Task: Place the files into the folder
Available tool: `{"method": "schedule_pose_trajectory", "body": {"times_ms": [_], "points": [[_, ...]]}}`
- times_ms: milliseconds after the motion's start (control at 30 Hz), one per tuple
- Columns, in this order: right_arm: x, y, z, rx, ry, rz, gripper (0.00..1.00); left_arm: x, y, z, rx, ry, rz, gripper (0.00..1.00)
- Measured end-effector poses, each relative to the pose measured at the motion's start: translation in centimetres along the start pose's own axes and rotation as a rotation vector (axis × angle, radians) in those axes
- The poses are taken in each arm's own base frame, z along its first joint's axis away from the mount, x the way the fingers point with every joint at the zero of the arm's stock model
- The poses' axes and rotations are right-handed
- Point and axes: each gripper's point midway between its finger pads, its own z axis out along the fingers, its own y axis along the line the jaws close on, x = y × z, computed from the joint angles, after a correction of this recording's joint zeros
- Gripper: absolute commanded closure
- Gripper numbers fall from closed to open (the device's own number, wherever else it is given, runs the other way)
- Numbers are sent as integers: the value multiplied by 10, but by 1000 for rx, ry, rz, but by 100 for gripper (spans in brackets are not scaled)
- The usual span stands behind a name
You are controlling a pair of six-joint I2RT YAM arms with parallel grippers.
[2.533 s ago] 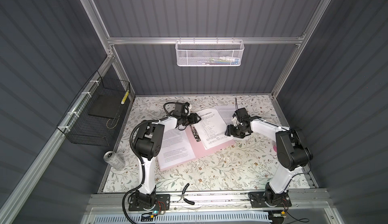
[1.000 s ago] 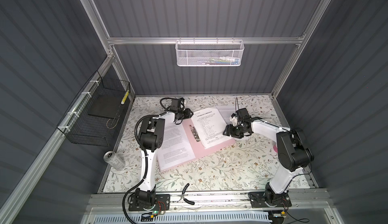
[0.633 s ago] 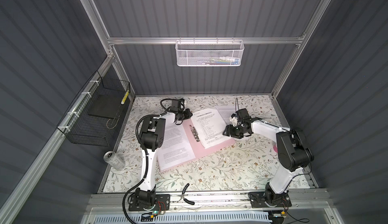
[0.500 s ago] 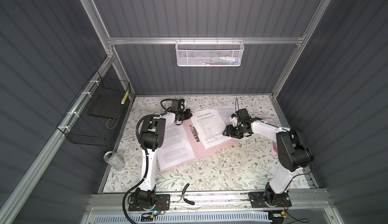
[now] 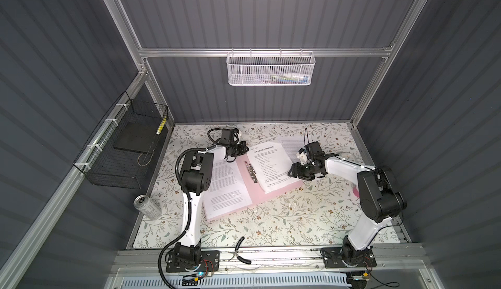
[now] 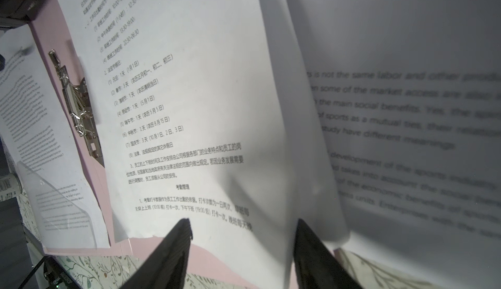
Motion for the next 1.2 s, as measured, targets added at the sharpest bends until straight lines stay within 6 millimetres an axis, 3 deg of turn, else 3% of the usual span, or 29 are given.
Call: {"method": "schedule_pose_trajectory", "body": {"times_ms": [500, 1200], "points": [[3, -1, -1, -1, -3, 2, 39, -7, -21, -23, 30, -14, 44, 100], [2, -1, -4, 6, -9, 1, 38, 20, -10, -21, 14, 55, 8, 100]]}}
